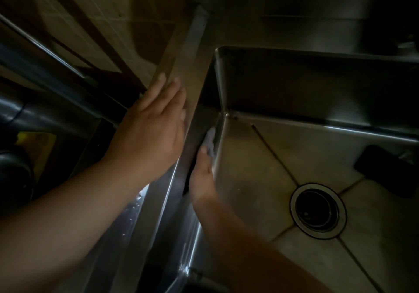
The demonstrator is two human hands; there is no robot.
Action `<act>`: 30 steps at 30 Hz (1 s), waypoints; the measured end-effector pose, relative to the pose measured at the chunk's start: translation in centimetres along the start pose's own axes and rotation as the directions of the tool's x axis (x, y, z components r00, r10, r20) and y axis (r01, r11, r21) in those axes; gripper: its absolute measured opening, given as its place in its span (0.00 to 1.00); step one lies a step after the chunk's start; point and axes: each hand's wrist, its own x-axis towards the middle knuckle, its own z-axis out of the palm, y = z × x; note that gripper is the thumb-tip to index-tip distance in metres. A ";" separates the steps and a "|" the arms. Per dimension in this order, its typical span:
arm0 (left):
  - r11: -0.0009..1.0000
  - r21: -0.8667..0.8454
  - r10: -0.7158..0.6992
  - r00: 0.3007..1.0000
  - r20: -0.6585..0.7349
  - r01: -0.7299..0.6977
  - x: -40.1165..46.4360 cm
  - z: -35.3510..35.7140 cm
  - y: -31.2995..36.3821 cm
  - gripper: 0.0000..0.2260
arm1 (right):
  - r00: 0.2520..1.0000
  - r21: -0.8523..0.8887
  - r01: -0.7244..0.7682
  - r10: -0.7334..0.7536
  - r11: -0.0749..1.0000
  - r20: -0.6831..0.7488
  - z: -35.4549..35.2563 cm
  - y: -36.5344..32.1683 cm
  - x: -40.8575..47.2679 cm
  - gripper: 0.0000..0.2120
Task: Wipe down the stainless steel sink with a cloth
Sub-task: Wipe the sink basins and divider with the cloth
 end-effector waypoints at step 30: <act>0.986 0.144 0.068 0.993 0.092 -0.080 -3.0 0.1 0.0 0.21 | 0.878 0.235 -0.472 0.477 0.849 0.039 1.1 -1.3 -7.6 0.26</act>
